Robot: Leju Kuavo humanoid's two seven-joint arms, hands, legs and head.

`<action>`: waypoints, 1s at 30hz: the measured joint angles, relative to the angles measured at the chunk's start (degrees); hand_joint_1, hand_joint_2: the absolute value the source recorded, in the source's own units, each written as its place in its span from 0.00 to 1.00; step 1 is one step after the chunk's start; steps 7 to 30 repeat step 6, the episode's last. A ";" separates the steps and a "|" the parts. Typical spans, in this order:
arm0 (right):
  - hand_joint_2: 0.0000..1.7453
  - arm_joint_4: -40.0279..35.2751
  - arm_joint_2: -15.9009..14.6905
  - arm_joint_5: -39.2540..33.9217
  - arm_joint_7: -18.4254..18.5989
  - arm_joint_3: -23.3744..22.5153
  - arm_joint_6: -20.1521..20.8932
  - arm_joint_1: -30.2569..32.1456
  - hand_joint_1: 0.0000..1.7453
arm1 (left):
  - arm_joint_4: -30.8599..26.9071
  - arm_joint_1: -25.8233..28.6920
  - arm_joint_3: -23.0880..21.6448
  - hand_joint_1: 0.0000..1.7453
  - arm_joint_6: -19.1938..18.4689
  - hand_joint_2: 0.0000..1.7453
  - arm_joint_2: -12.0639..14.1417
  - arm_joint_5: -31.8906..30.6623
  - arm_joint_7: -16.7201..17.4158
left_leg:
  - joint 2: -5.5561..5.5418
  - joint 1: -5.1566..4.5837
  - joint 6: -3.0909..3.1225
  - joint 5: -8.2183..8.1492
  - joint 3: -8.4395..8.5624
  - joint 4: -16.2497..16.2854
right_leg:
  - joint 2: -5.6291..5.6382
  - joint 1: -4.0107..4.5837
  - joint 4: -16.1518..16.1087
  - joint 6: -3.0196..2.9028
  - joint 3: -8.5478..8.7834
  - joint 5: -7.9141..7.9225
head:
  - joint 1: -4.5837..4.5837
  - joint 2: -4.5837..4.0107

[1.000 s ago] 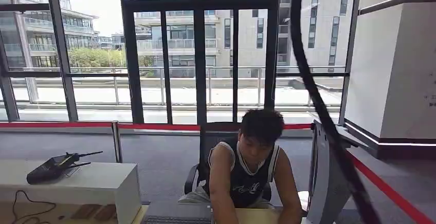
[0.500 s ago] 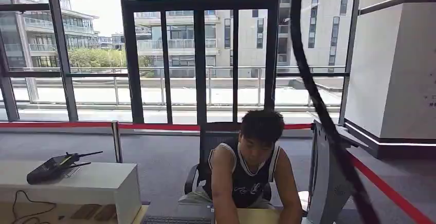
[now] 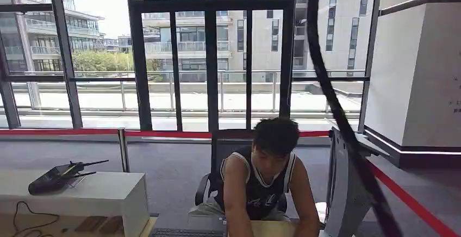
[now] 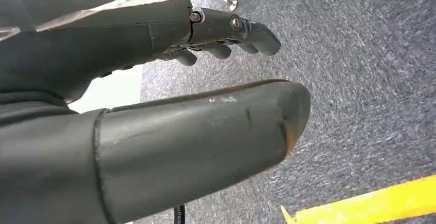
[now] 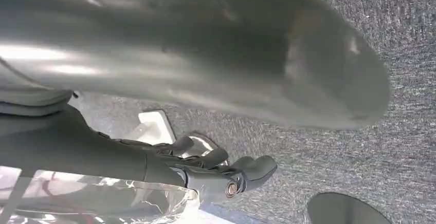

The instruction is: Pass the card to the sensor for recognition and then transmit it.

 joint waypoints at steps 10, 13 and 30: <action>0.00 0.20 -0.02 0.28 0.92 -0.02 0.30 0.03 0.00 | 0.00 0.00 0.00 0.00 -0.24 0.00 0.00 -0.02 0.24 | 0.00 0.00 0.00 0.00 0.00 0.00 | 0.00 0.00 0.00 0.00 0.01 0.00 | 0.00 0.00; 0.00 0.20 -0.02 0.28 0.92 -0.02 0.30 0.03 0.00 | 0.00 0.00 0.00 0.00 -0.24 0.00 0.00 -0.02 0.24 | 0.00 0.00 0.00 0.00 0.00 0.00 | 0.00 0.00 0.00 0.00 0.01 0.00 | 0.00 0.00; 0.00 0.20 -0.02 0.28 0.92 -0.02 0.30 0.03 0.00 | 0.00 0.00 0.00 0.00 -0.24 0.00 0.00 -0.02 0.24 | 0.00 0.00 0.00 0.00 0.00 0.00 | 0.00 0.00 0.00 0.00 0.01 0.00 | 0.00 0.00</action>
